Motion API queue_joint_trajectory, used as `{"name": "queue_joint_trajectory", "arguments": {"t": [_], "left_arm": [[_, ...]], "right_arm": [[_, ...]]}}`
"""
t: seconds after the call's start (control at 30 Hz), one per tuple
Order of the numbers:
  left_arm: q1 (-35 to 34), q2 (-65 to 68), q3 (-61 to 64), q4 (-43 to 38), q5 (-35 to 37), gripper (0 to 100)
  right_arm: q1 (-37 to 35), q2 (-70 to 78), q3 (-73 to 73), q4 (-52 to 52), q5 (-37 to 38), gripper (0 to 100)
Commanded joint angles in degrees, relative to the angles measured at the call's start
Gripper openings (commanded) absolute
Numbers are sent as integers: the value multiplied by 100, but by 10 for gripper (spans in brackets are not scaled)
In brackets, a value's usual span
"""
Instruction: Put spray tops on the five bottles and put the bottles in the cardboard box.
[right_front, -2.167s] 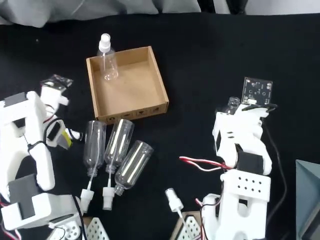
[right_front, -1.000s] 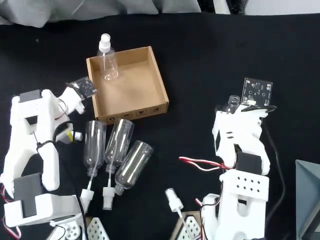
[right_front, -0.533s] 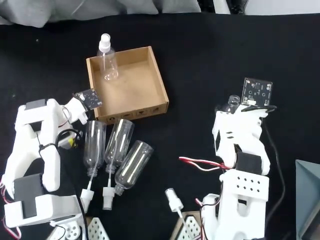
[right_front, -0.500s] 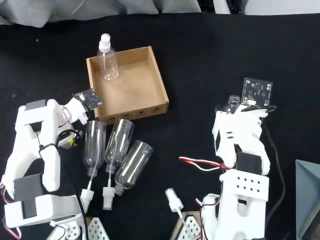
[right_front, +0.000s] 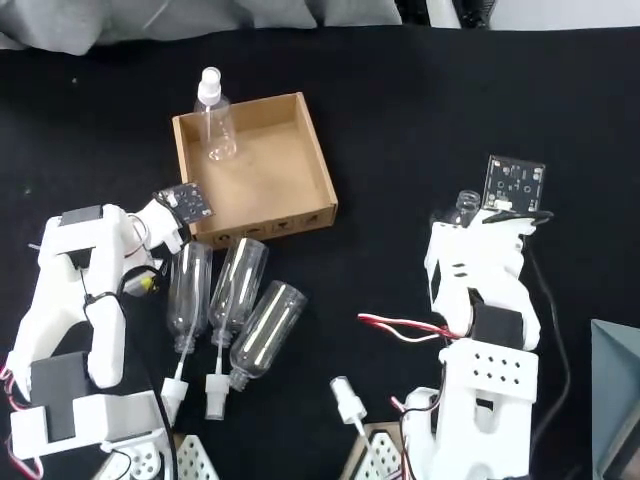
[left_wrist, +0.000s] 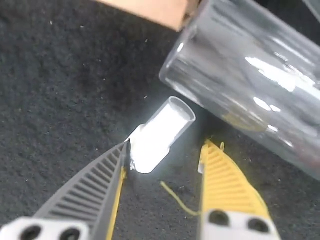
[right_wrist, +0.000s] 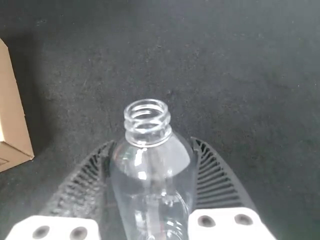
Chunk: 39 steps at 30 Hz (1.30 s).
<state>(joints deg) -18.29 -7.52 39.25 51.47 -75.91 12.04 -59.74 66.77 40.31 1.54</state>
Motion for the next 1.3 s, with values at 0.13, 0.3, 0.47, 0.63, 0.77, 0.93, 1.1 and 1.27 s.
{"name": "queue_joint_trajectory", "arguments": {"t": [0.13,0.3,0.47,0.63,0.77,0.93,1.1,1.27], "left_arm": [[31,44,444,44,-53,184],[22,44,470,44,-53,98],[22,44,470,53,-44,87],[-101,18,338,325,193,87],[-110,35,22,1020,237,87],[-75,35,-426,1749,800,87],[-48,35,-620,2048,1169,87],[-48,35,-734,2303,1486,87]], "right_arm": [[-141,-154,-57,-176,0,77],[-141,-154,-57,-176,0,77],[-141,-154,-57,-176,0,77],[-141,-154,-57,-176,0,77],[-141,-154,-57,-176,0,77],[-141,-154,-57,-176,0,77],[-141,-163,-57,-176,0,77],[-141,-171,-57,-176,0,77]]}}
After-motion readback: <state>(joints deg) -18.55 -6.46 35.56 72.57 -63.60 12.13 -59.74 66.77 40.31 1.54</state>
